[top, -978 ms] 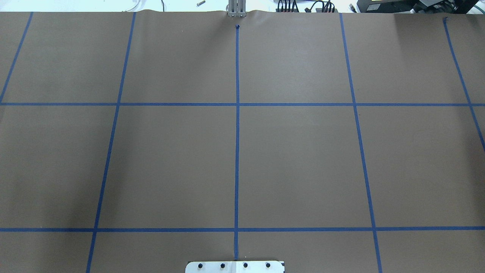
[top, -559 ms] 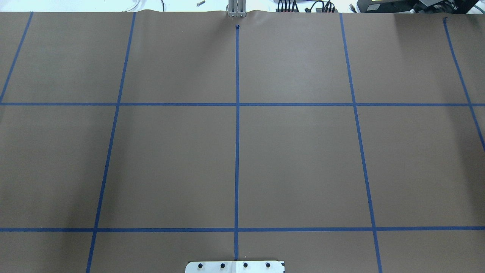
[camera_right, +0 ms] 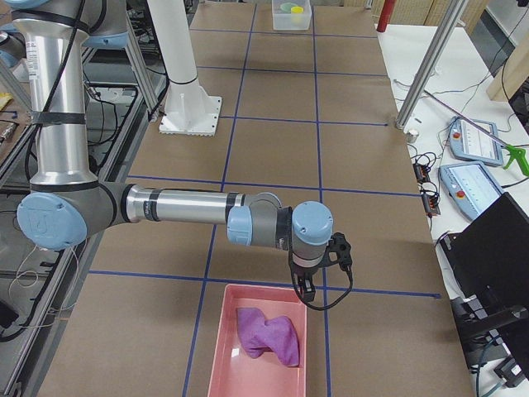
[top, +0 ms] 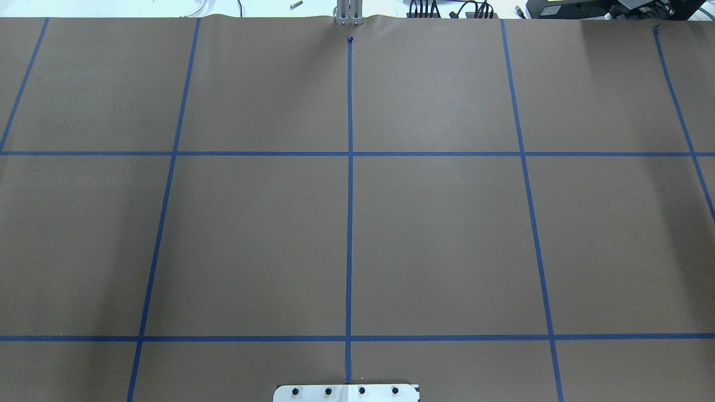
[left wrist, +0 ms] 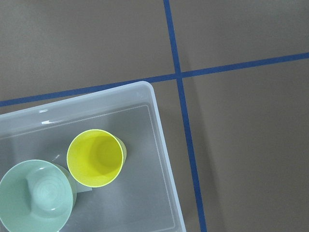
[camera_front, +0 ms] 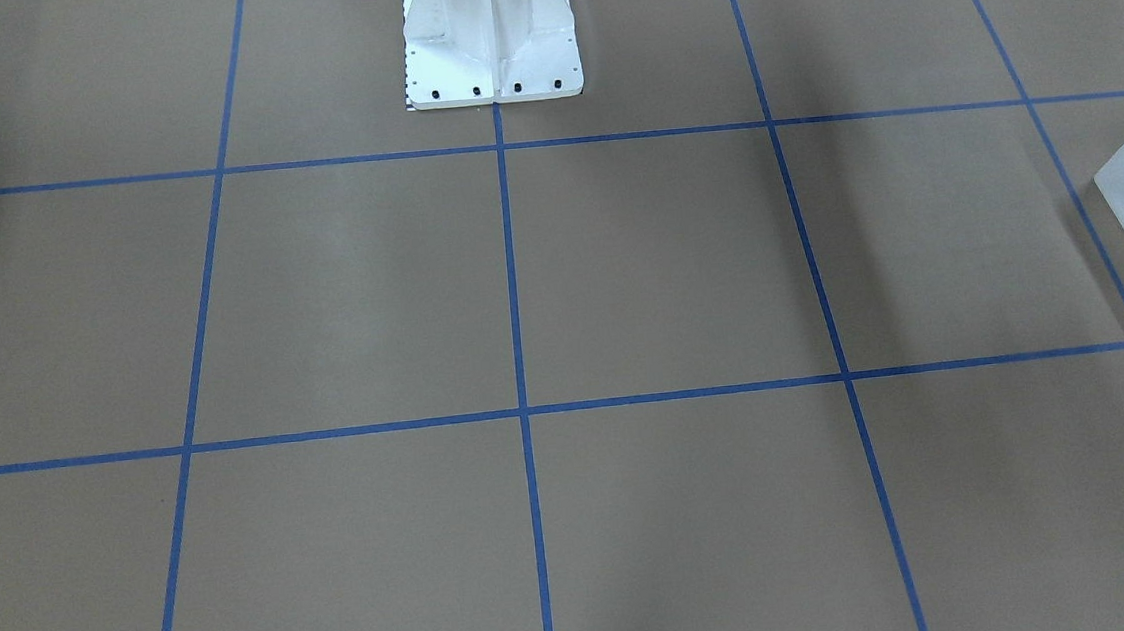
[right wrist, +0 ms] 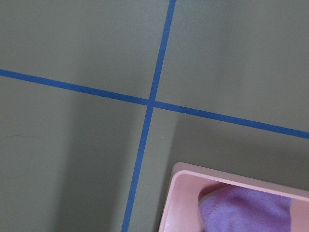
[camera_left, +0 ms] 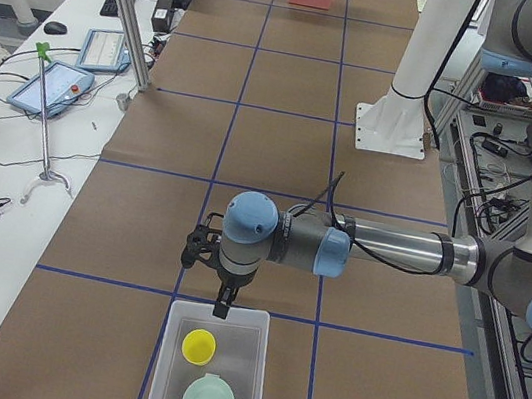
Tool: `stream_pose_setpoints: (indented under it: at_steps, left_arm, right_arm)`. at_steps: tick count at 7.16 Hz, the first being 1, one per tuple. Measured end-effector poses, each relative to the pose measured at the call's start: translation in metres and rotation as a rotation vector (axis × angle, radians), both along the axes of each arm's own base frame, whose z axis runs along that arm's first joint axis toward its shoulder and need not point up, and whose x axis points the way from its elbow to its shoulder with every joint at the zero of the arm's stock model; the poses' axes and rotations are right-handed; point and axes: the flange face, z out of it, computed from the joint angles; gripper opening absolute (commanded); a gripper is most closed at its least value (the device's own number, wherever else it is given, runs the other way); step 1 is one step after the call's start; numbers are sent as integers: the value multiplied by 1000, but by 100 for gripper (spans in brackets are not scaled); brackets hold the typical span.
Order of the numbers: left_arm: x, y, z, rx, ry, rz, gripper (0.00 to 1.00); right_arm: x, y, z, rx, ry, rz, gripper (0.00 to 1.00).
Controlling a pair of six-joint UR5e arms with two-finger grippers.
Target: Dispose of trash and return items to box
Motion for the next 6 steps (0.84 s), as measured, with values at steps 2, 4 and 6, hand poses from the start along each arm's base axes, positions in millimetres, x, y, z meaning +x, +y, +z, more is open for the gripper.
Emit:
stream_pose_setpoints:
  at_steps: [2, 4, 6]
  left_arm:
    - [-1, 0, 0, 1, 0, 0, 98]
    - [0, 2, 0, 1, 1, -1, 98]
    - [0, 2, -1, 3, 1, -1, 98]
  right_arm:
    - [-3, -1, -3, 5, -1, -6, 100]
    - [-5, -1, -3, 5, -3, -8, 100]
    - [-9, -2, -5, 9, -4, -17, 100]
